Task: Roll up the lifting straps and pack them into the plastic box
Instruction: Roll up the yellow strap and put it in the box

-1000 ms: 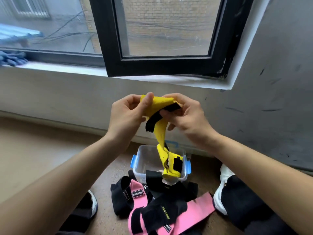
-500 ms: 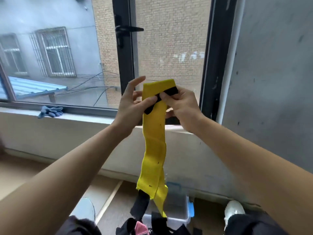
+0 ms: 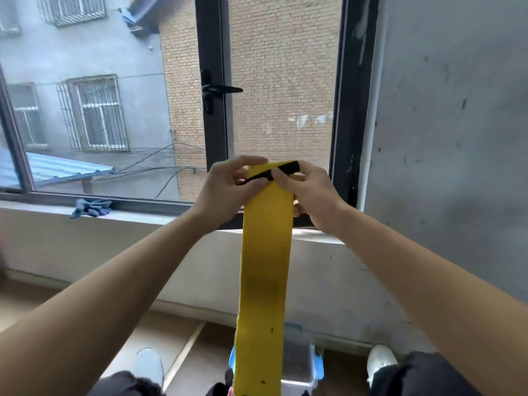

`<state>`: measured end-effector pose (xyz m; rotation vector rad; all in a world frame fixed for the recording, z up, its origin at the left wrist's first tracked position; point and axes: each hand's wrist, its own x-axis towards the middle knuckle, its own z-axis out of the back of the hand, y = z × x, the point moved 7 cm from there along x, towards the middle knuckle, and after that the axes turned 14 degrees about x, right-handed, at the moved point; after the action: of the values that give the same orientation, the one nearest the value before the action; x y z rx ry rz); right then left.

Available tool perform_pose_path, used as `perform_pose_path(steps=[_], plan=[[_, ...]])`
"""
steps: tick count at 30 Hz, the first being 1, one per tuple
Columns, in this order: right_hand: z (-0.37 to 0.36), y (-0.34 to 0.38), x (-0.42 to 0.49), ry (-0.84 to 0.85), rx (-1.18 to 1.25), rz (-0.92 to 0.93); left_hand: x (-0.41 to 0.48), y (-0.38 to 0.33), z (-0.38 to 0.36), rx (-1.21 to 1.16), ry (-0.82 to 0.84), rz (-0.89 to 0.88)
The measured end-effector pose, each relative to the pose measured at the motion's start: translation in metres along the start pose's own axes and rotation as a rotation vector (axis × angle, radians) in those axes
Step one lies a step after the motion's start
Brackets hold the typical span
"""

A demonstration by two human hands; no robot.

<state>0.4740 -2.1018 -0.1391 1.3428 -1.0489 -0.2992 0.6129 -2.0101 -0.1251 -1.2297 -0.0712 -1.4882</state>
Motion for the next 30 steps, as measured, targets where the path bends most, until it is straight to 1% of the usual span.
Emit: perform_pose_path(steps=[5,12,19,25,30], plan=[[0.022,-0.044,-0.005,0.066,-0.039,-0.026,-0.023,0.041,-0.036,-0.025,0.053,0.143],[0.043,-0.123,-0.009,0.095,-0.030,-0.098,-0.053,0.105,-0.084,-0.110,0.201,0.327],[0.056,-0.189,-0.006,0.096,-0.046,-0.143,-0.075,0.155,-0.114,-0.155,0.241,0.394],[0.069,-0.230,0.003,0.088,-0.036,-0.174,-0.080,0.191,-0.136,-0.215,0.246,0.518],[0.082,-0.258,0.004,0.097,-0.078,-0.218,-0.084,0.218,-0.160,-0.207,0.297,0.548]])
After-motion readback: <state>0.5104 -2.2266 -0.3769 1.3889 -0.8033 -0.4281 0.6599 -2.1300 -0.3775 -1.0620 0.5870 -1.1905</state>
